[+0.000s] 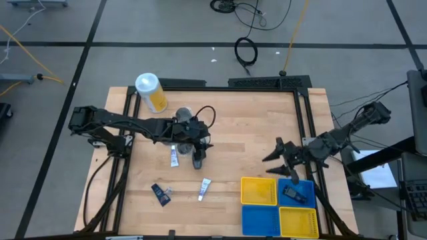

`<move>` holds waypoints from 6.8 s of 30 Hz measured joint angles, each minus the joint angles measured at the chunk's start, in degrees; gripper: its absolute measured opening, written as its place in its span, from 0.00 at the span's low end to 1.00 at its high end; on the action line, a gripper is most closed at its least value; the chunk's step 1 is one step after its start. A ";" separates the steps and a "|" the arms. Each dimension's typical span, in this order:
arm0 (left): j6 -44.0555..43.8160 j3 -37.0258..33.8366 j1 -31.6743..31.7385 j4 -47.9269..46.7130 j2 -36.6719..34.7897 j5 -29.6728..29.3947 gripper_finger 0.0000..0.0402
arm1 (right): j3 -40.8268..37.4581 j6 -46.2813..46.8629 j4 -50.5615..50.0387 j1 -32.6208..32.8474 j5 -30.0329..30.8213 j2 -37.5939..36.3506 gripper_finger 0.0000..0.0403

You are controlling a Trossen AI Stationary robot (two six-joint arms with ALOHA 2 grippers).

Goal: Pick & Place Travel size toiletries
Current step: Put the black deodorant into the bottom yellow bin

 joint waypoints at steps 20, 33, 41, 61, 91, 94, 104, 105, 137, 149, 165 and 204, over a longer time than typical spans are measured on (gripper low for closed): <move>25.83 0.02 11.64 -14.43 0.35 -7.05 0.58 | 0.00 -2.92 0.02 -9.58 -0.75 2.97 0.53; 42.41 12.87 13.10 -25.27 8.39 -11.09 0.58 | -0.02 -3.50 0.02 -9.71 -0.77 3.00 0.53; 60.89 23.91 12.73 -40.95 20.46 -12.17 0.58 | -0.02 -3.20 -0.02 -9.62 -0.78 3.00 0.53; 70.12 25.35 8.45 -46.51 26.84 -9.56 0.58 | -0.02 -3.33 -0.51 -9.60 -3.63 3.00 0.53; 71.83 25.40 8.45 -46.47 36.46 -7.21 0.47 | -0.07 -3.33 -1.81 -9.60 -3.65 3.00 0.53; 70.55 25.38 8.45 -46.45 36.46 -7.24 0.47 | -0.07 -3.48 -1.85 -9.60 -3.65 3.00 0.53; 61.80 25.20 8.08 -45.67 33.11 -9.12 0.47 | -0.07 -4.22 -2.23 -9.59 -3.64 3.00 0.53; 60.85 25.22 8.08 -45.60 32.17 -9.10 0.47 | -0.07 -4.40 -2.25 -9.58 -3.65 3.00 0.53; 23.97 25.33 1.25 -0.80 10.56 16.51 0.47 | -0.07 -15.55 6.82 -9.60 -3.17 3.02 0.53; 20.09 25.31 -2.39 10.61 18.50 15.76 0.47 | 0.05 -23.14 18.25 -9.62 2.42 8.19 0.53; 19.45 25.29 -3.34 18.87 22.73 8.62 0.47 | 0.02 -29.03 29.63 -9.77 5.07 14.95 0.66; 21.14 25.35 -3.83 19.20 22.77 5.28 0.53 | -0.07 -33.33 38.30 -9.74 5.35 22.24 0.48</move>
